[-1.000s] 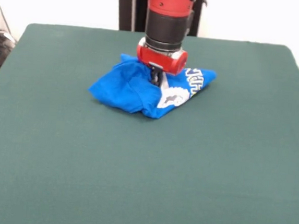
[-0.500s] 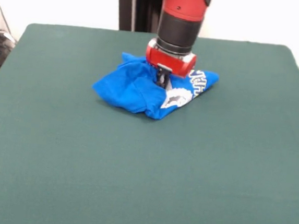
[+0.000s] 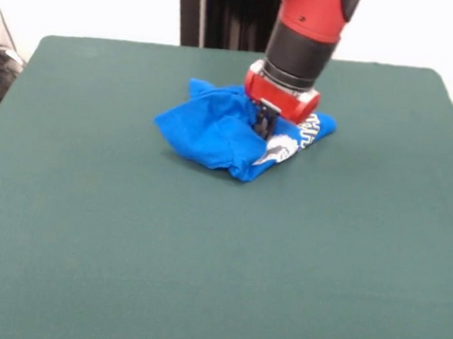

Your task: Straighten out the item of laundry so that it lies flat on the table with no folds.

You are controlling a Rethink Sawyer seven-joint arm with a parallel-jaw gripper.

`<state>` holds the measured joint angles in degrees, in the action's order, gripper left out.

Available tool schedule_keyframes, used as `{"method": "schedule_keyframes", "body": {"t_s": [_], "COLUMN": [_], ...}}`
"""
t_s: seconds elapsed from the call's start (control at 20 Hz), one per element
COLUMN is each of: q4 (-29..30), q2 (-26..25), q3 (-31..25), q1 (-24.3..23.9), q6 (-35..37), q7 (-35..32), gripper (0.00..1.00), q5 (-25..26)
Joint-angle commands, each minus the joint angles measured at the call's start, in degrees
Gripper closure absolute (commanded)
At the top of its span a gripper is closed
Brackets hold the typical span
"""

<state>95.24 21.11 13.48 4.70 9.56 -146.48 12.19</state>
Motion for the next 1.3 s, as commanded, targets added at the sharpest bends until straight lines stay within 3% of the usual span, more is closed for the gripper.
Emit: {"method": "schedule_keyframes", "body": {"t_s": [0.05, 0.45, 0.7, 1.0, 1.2, 1.3], "q4": [2.7, 7.2, 9.4, 12.5, 10.4, 8.1], "q2": [-7.8, -4.4, -2.9, 0.1, 1.7, 5.0], "q3": [-7.4, -7.2, -7.5, -9.7, -12.0, -11.8], "q1": [7.1, 10.9, 8.6, -3.2, -15.3, -20.2], "q6": [-1.6, 0.4, -1.1, -4.4, -3.2, 0.6], "q7": [-18.6, -19.6, -13.6, -0.9, 10.7, 17.1], "gripper": [1.00, 1.00, 1.00, 1.00, 1.00, 1.00], "q5": [-12.6, -24.0, -24.2, -14.1, -2.1, 4.7]}}
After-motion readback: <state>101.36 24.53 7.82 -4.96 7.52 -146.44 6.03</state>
